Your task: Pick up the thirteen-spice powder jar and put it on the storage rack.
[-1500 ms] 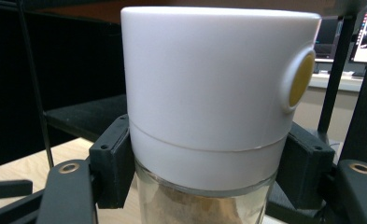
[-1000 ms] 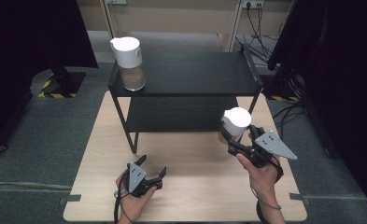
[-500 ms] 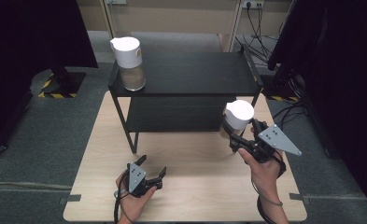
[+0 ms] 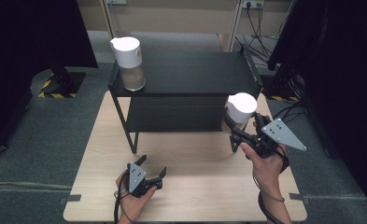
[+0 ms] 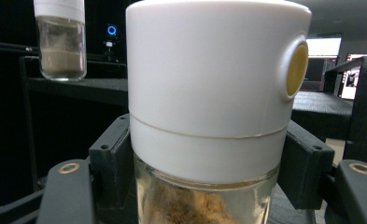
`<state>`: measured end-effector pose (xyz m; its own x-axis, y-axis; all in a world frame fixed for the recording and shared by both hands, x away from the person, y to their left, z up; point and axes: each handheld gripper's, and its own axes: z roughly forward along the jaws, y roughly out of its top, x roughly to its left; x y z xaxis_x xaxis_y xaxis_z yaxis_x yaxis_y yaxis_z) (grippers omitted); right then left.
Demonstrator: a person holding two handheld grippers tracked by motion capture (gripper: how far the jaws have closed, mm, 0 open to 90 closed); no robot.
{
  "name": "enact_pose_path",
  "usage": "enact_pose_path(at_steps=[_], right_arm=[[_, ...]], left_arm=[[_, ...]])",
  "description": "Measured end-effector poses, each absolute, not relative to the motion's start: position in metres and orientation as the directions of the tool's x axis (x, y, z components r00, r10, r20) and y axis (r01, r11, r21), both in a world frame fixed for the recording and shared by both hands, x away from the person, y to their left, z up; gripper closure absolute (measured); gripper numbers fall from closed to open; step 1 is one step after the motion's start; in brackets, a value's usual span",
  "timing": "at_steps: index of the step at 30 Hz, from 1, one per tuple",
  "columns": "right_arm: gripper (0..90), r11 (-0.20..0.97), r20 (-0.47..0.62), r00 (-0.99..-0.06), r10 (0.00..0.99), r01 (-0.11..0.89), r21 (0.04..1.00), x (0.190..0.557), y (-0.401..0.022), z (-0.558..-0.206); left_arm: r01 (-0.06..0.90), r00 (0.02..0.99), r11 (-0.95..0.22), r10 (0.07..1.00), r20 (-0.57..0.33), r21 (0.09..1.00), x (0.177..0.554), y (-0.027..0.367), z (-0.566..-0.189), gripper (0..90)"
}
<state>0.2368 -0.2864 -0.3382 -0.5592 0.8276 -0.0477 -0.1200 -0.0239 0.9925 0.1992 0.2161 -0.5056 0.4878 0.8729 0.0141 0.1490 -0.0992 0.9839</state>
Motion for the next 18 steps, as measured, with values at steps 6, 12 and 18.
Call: enact_pose_path(at_steps=[6,12,18], right_arm=[[31.0,-0.029,-0.05,-0.559,0.828,-0.131,0.991,0.238,-0.285,-0.333],[31.0,-0.038,-0.045,-0.559,0.828,-0.135,0.99,0.24,-0.284,-0.328],[31.1,-0.04,-0.046,-0.562,0.826,-0.141,0.989,0.242,-0.281,-0.323]], left_arm=[[0.149,0.487,-0.1,0.873,0.015,0.984,0.199,0.216,-0.506,11.3],[0.15,0.487,-0.1,0.873,0.014,0.984,0.199,0.216,-0.505,11.3],[0.148,0.487,-0.1,0.873,0.015,0.984,0.199,0.216,-0.506,11.3]])
